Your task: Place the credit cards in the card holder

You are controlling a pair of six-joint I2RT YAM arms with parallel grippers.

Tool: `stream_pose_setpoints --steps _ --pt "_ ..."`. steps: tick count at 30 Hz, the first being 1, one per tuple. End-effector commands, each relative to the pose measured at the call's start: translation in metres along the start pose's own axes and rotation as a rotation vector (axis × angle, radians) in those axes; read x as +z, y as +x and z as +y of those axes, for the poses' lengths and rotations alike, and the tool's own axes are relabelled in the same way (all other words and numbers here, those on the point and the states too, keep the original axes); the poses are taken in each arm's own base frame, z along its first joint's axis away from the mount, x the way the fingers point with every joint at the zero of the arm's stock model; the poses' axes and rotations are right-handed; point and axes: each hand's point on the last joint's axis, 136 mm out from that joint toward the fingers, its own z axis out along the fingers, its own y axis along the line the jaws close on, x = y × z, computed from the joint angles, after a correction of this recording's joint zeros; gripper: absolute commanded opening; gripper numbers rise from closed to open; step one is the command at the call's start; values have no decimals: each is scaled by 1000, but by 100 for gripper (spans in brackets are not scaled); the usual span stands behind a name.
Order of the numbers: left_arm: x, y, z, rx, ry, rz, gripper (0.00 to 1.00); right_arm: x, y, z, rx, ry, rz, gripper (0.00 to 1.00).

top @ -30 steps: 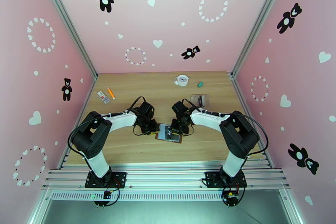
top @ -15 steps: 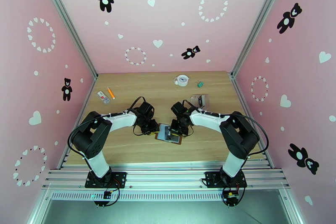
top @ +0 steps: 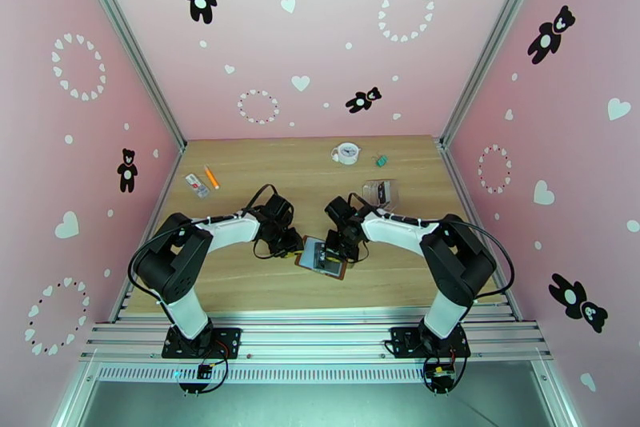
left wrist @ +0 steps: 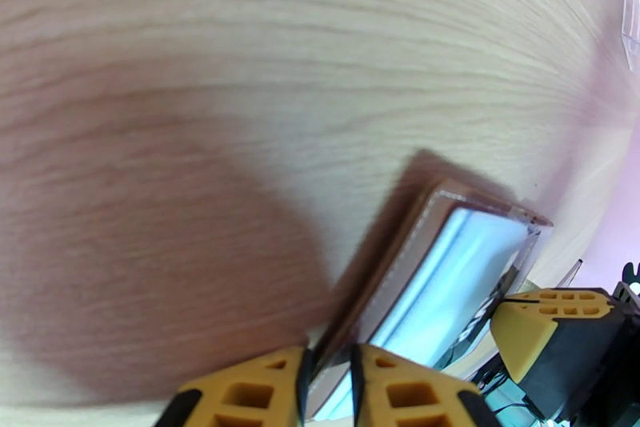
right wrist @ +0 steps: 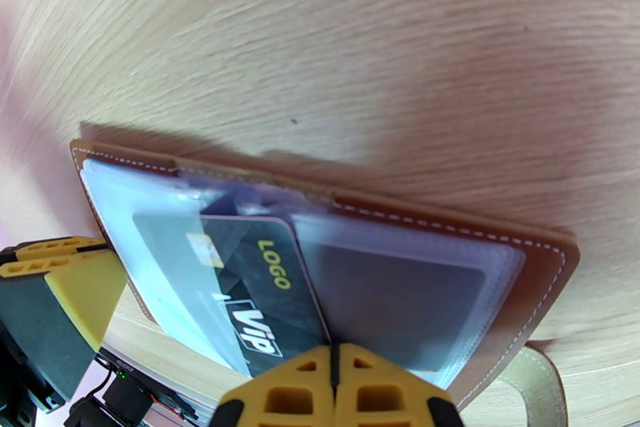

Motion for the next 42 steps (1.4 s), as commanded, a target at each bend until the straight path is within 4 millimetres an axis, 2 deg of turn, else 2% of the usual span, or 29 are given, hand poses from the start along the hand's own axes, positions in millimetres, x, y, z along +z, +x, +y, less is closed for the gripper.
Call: stream_pose_setpoints --steps 1,7,16,28,33,38,42 --pt "11 21 23 -38 -75 55 22 -6 9 -12 29 36 3 0" --pt "10 25 22 -40 -64 57 23 -2 12 -19 55 51 13 0" --pt "12 36 18 -27 -56 71 22 -1 6 -20 78 52 10 0" --pt "14 37 17 -22 -62 75 22 -12 10 -32 111 74 -2 0" --pt "13 36 15 -17 -55 71 22 -7 8 -38 134 72 -6 0" --pt "14 41 8 3 -34 85 22 -3 -8 -30 87 70 -12 0" --pt "13 44 6 15 -23 91 22 1 -18 -16 13 75 8 0"
